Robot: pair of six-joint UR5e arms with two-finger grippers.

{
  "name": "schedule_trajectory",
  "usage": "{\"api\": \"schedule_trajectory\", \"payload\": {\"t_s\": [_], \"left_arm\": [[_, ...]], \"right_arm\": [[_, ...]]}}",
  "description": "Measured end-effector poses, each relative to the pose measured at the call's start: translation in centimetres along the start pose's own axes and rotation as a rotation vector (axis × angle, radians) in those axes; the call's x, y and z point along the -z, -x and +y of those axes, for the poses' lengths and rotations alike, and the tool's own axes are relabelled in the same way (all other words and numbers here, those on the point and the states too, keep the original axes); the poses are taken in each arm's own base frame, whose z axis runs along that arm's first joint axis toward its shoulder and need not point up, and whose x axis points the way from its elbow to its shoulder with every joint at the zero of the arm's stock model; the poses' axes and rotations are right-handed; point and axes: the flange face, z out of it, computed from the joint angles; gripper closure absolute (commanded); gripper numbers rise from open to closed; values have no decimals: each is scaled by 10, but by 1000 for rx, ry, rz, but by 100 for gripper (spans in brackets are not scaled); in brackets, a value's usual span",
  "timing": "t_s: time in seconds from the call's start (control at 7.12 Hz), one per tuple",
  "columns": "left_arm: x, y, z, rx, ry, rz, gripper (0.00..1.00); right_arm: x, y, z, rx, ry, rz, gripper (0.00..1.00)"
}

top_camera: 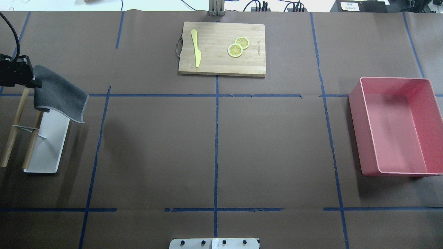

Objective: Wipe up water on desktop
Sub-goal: 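Lift the cloth with the left gripper while the right arm reaches toward it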

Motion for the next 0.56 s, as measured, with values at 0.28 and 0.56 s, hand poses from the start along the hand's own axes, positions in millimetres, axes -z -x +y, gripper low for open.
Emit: {"api": "schedule_trajectory", "payload": {"t_s": [0.28,0.56], "left_arm": [[19,-59,8,212,21,81,97],[27,-129,28,443,66,144,96]], "right_arm": [[-15,38,-24,149,-65,-45,0],[-27,86,-77,217,-109,-98,0]]}}
